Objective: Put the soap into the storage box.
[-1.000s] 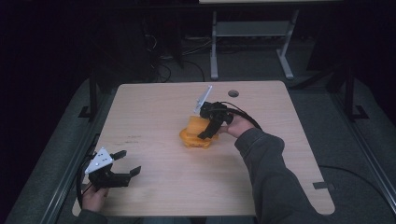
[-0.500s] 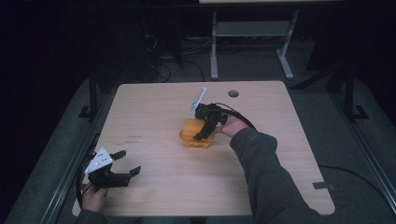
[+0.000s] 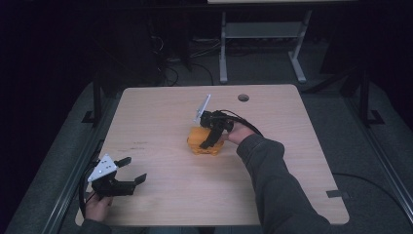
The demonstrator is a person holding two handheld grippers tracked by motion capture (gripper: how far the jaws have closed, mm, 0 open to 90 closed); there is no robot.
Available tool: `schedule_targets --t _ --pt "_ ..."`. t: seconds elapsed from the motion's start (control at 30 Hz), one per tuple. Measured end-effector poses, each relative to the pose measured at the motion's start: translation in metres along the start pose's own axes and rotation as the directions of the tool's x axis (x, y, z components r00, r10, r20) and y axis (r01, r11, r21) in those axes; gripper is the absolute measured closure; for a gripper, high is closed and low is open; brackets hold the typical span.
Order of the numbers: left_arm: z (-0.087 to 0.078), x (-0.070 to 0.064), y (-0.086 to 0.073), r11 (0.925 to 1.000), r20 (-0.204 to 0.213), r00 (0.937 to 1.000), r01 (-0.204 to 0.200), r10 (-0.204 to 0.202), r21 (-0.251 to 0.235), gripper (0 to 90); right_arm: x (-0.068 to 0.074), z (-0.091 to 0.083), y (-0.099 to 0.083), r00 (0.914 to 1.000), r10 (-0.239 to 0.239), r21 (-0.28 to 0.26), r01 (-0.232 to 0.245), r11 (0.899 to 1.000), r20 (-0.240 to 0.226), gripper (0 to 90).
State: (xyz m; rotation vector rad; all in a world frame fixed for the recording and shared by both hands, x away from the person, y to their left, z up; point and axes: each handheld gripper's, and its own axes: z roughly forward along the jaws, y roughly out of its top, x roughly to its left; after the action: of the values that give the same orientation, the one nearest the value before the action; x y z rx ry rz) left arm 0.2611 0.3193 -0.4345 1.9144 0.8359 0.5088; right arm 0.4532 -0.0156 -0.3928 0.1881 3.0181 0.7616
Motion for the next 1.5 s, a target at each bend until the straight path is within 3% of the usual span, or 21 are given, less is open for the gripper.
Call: schedule_targets --t 0.6,1.5 --pt "0.0 0.0 0.0 1.0 0.0 1.0 0.0 0.0 0.004 14.3 0.002 0.002 -0.001 1.0 -0.007 -0.008 0.007 1.0 0.005 20.0" --pt "0.001 0.0 0.0 1.0 -0.001 1.0 -0.004 0.004 0.008 14.3 0.004 -0.01 -0.007 0.9989 0.038 -0.048 -0.037 0.998 0.029 16.2"
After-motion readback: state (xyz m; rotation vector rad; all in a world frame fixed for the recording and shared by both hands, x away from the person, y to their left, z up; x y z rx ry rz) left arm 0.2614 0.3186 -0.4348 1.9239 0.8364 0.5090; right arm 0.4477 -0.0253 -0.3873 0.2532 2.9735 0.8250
